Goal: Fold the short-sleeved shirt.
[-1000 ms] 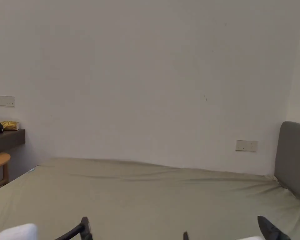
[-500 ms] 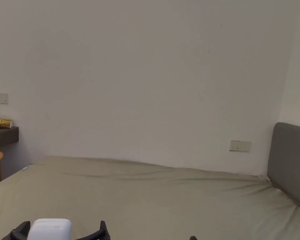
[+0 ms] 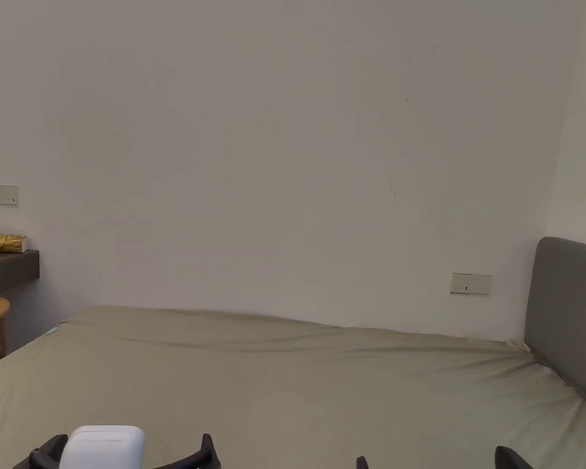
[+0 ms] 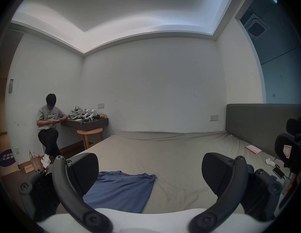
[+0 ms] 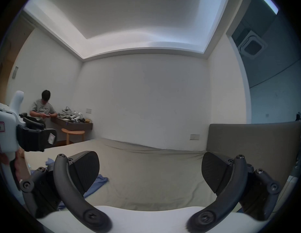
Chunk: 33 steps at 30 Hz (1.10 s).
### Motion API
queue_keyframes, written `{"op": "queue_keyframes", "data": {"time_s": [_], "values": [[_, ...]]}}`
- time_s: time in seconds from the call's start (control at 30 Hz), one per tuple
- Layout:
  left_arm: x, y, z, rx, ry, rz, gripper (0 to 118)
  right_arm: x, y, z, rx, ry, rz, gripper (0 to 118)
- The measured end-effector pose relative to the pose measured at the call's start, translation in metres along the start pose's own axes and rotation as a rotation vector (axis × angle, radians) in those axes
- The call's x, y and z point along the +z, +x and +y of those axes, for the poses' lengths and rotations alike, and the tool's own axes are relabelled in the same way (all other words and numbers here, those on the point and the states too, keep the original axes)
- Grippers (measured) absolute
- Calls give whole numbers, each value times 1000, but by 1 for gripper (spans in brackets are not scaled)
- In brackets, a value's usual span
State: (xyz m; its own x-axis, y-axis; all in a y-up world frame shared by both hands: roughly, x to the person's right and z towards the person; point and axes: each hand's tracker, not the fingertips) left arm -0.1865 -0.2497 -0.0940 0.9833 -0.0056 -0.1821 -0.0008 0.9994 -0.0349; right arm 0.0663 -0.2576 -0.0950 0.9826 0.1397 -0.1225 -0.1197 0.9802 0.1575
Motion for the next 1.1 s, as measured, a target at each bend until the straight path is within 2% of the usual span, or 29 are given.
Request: {"op": "queue_keyframes", "data": {"time_s": [0.33,0.37,0.4,0.43,0.47,0.5,0.53,0.57,0.67,0.77,0.87,1.1], "values": [[0,-1,-2,-24,13,8,118,-2,2,2,17,-25,29,118],[2,-2,-2,-23,7,-4,114,-2,3,3,-3,-39,54,118],[3,-3,-2,-13,2,-20,97,-2,4,4,-28,-54,91,115],[3,-3,-2,-8,-1,-25,46,-2,5,5,-47,-65,115,89],[3,-2,-2,-12,1,-16,8,0,6,6,-59,-53,117,42],[1,0,-3,-29,14,63,5,2,6,7,-68,-32,113,2],[-1,1,-5,-32,22,100,5,1,5,8,-64,-25,65,2],[-2,-2,-5,-11,24,55,5,0,7,8,-40,-43,-18,2],[0,-11,-3,45,6,23,5,-1,14,14,-82,-41,71,2],[0,-18,-5,28,19,39,5,-4,8,12,-44,-27,48,2],[1,-30,-3,16,15,21,5,-7,-3,12,-42,-22,61,2],[-6,-89,-7,11,-93,28,6,-26,-62,10,-21,-17,195,2]]}}
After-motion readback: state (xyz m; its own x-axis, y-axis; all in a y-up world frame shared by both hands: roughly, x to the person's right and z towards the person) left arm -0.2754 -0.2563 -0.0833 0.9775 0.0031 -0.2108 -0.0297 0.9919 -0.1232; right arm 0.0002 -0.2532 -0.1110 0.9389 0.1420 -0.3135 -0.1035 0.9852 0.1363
